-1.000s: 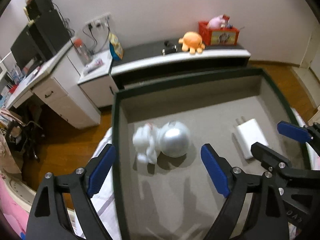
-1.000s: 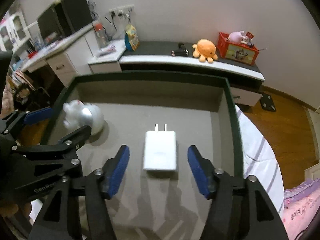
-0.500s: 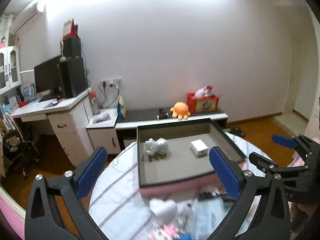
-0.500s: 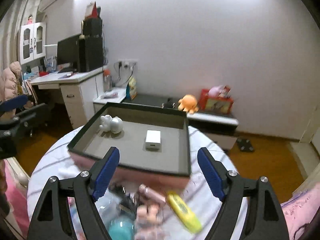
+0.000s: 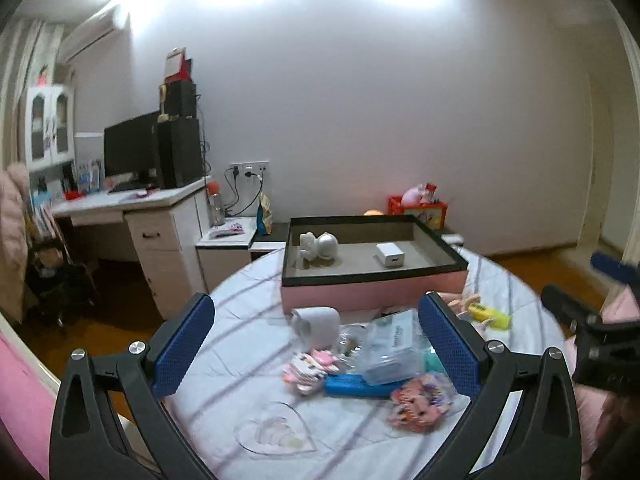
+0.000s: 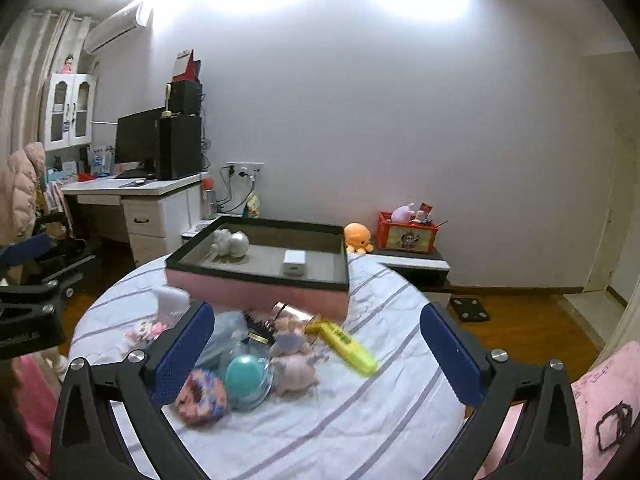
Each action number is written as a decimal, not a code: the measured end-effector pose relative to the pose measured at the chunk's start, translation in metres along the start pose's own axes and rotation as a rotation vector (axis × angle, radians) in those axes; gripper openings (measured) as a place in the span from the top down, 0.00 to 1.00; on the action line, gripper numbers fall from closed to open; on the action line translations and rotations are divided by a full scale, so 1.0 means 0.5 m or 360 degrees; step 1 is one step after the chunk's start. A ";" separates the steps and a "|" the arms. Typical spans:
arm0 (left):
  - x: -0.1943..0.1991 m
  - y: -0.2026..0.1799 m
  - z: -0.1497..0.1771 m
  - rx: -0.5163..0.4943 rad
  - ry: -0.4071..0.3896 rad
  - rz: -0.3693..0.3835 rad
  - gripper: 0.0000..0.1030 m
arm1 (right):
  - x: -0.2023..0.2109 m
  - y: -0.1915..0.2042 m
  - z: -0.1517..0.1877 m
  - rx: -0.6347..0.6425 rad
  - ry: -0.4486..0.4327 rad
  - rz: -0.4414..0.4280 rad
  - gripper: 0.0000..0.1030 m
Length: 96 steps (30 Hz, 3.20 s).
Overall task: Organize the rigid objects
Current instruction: 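Withdraw both tools from the box back toward the toys, then grasp the pink block donut with the left tool while the right tool grasps the pig doll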
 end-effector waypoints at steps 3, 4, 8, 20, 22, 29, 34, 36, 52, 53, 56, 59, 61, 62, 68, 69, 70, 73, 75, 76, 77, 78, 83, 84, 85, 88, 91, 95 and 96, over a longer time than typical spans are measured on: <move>0.007 -0.006 0.024 0.0098 -0.0005 0.0007 0.00 | 0.015 -0.009 0.025 -0.0001 -0.0010 -0.0002 0.00; 0.005 -0.013 0.030 0.0114 0.0006 0.0039 0.00 | 0.019 -0.010 0.032 -0.0008 -0.0014 -0.0010 0.00; -0.007 -0.054 0.050 0.0056 0.0037 0.0096 0.00 | 0.024 -0.023 0.055 -0.0053 0.0007 -0.0025 0.00; -0.026 -0.134 0.096 0.0011 0.0066 0.0149 0.00 | 0.017 -0.049 0.080 -0.0070 -0.0001 -0.0065 0.00; -0.041 -0.148 0.113 -0.0007 0.0119 0.0159 0.00 | 0.010 -0.062 0.088 -0.0078 0.0017 -0.0048 0.00; -0.107 -0.196 0.178 -0.0036 0.0362 0.0214 0.00 | -0.027 -0.099 0.123 -0.0130 0.0107 -0.0012 0.00; -0.137 -0.205 0.192 -0.0057 0.0448 0.0181 0.01 | -0.052 -0.113 0.141 -0.0138 0.0165 -0.0010 0.00; -0.149 -0.209 0.196 -0.0058 0.0495 0.0196 0.15 | -0.062 -0.114 0.145 -0.0143 0.0185 -0.0017 0.00; -0.113 -0.128 0.217 -0.0018 0.0519 0.0182 0.39 | -0.147 -0.075 0.159 -0.0079 0.0378 -0.0004 0.00; -0.114 -0.119 0.218 -0.0023 0.0527 0.0164 0.39 | -0.158 -0.071 0.162 -0.0061 0.0411 0.0005 0.00; -0.116 -0.092 0.224 -0.0012 0.0540 0.0128 0.39 | -0.188 -0.063 0.174 -0.0012 0.0502 0.0057 0.00; -0.123 -0.079 0.228 0.0005 0.0544 0.0130 0.39 | -0.210 -0.049 0.181 0.0030 0.0574 0.0055 0.00; -0.129 -0.077 0.230 0.0002 0.0550 0.0131 0.38 | -0.221 -0.038 0.182 0.0078 0.0607 0.0057 0.00; -0.133 -0.077 0.231 0.0003 0.0549 0.0140 0.38 | -0.225 -0.036 0.180 0.0098 0.0611 0.0074 0.02; -0.149 -0.077 0.235 -0.0005 0.0572 0.0170 0.38 | -0.253 -0.011 0.163 0.0068 0.0672 -0.0052 0.33; -0.150 -0.076 0.236 -0.0003 0.0571 0.0175 0.38 | -0.259 -0.005 0.164 0.0075 0.0684 -0.0064 0.35; -0.151 -0.074 0.238 0.0000 0.0573 0.0177 0.38 | -0.266 0.001 0.169 0.0089 0.0708 -0.0072 0.39; -0.153 -0.067 0.242 0.0018 0.0575 0.0177 0.34 | -0.284 0.008 0.185 0.0082 0.0772 -0.0090 0.44; -0.157 -0.065 0.243 0.0019 0.0575 0.0168 0.30 | -0.290 0.008 0.186 0.0066 0.0786 -0.0107 0.49; -0.159 -0.065 0.243 0.0013 0.0575 0.0166 0.29 | -0.292 0.007 0.187 0.0044 0.0797 -0.0146 0.53; -0.160 -0.065 0.244 0.0009 0.0574 0.0168 0.29 | -0.290 0.008 0.187 0.0030 0.0799 -0.0163 0.53; -0.161 -0.065 0.244 0.0005 0.0576 0.0171 0.29 | -0.288 0.006 0.187 0.0020 0.0794 -0.0172 0.54; -0.156 -0.060 0.246 0.0025 0.0572 0.0181 0.20 | -0.250 -0.007 0.201 -0.0027 0.0816 -0.0181 0.55; -0.155 -0.058 0.247 0.0029 0.0571 0.0183 0.19 | -0.240 -0.011 0.202 -0.0045 0.0818 -0.0177 0.55; -0.154 -0.059 0.248 0.0032 0.0571 0.0187 0.19 | -0.227 -0.014 0.206 -0.0065 0.0829 -0.0173 0.55; -0.157 -0.059 0.250 0.0036 0.0568 0.0188 0.18 | -0.201 -0.016 0.218 -0.0078 0.0843 -0.0153 0.54; -0.163 -0.058 0.247 0.0052 0.0565 0.0185 0.17 | -0.205 -0.014 0.215 -0.0085 0.0817 -0.0134 0.54; -0.176 -0.059 0.245 0.0049 0.0583 0.0182 0.17 | -0.226 -0.014 0.205 -0.0109 0.0795 -0.0120 0.49; -0.177 -0.059 0.245 0.0046 0.0585 0.0180 0.21 | -0.234 -0.013 0.204 -0.0106 0.0798 -0.0116 0.48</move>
Point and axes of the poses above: each gripper's, at about its wrist camera, not at the fingertips, and x roughly against the way its jaws point, y to its left, z to its underside, the point moved 7 cm from there along -x, roughly the way its jaws point, and after that the axes turned 8 degrees about -x, right-handed, at the moved point
